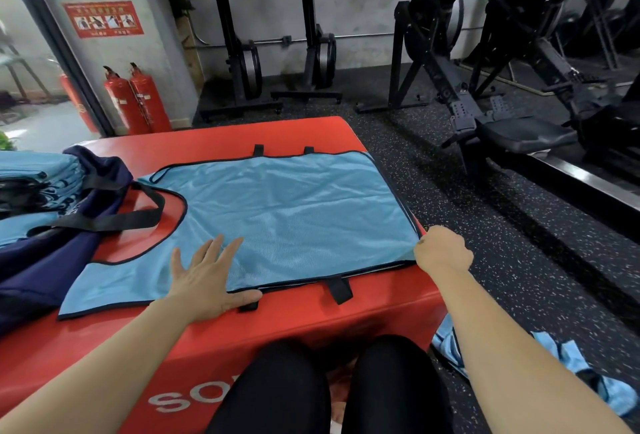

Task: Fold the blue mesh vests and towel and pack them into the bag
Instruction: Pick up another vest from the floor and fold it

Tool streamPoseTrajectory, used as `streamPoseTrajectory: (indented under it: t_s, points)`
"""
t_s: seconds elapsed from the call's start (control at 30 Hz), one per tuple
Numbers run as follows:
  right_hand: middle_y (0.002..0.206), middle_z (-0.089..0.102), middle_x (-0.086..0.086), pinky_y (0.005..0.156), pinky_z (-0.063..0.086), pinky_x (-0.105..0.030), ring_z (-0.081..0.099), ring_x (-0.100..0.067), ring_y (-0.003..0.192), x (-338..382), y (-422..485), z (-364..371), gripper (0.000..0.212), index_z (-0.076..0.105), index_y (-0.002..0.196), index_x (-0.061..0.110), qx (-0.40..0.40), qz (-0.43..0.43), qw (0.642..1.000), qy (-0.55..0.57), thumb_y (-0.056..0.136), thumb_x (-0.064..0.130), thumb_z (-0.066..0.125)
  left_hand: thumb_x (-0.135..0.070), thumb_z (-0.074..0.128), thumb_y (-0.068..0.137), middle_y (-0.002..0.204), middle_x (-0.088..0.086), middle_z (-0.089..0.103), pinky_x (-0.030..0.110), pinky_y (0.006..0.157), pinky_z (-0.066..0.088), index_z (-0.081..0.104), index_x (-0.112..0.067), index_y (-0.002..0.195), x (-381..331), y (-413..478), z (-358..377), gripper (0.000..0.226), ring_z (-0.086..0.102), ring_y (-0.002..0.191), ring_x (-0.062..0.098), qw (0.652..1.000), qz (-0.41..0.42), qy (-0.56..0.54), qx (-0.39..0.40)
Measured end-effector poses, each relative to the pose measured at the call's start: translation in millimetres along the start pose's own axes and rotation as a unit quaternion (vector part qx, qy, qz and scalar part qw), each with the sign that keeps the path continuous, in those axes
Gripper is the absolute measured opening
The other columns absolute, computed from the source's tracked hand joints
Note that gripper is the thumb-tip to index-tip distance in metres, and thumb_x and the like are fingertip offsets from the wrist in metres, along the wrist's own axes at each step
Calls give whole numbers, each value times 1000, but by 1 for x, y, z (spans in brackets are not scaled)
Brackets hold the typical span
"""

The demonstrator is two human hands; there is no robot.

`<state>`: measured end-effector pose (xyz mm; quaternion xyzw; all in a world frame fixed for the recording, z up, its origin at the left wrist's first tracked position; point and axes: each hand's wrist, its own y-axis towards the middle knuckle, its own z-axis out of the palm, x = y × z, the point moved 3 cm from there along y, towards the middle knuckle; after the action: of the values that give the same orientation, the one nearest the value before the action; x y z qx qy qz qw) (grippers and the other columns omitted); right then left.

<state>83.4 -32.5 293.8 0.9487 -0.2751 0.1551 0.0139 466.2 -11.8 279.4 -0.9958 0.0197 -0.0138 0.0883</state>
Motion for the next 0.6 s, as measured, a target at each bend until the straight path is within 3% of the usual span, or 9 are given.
streamPoseTrajectory:
  t_s: [0.1,0.27,0.37,0.47,0.53,0.6]
  points:
    - [128,56,-13,96,41,-41,48,-32,121,1,-1,4,37,53,125,10,19,-13,1000,-2,95,33,53,-99,22,46,164,1,-8,61,115,-10,-13,-39,153,-2,1,-1,128,-7,151,18,1000,0,4,8]
    - [131,53,-15,98,41,-42,46,-32,123,-4,3,6,32,55,125,7,34,-4,999,-1,95,15,49,-95,45,57,164,3,-12,63,114,-10,-18,-39,152,-3,-1,-5,126,-9,151,20,998,-2,19,55]
    - [131,52,-14,98,41,-43,46,-31,123,-4,1,4,32,52,125,10,17,-17,1000,-3,95,20,51,-97,41,53,164,4,-11,62,114,-10,-20,-39,151,-4,-4,-6,130,-9,151,21,996,-2,29,82]
    - [133,49,-10,98,39,-41,44,-28,124,6,-4,0,38,46,128,15,-61,-88,992,-59,95,32,54,-102,29,33,164,3,-12,59,115,-10,-17,-39,152,-5,-2,-9,142,-10,151,20,996,5,5,89]
    - [131,50,-10,97,38,-40,45,-28,122,22,-11,0,41,46,127,14,-116,-168,976,-80,95,39,53,-106,19,31,164,0,-12,54,118,-8,-9,-40,154,-7,7,-12,142,-9,151,18,997,9,-63,52]
    - [145,40,-16,107,31,-42,35,-31,134,40,-21,16,62,35,140,11,-64,-253,962,-84,95,52,47,-103,15,45,164,-2,-13,54,120,-4,-5,-40,154,-7,15,-12,127,-11,151,18,993,-3,-113,20]
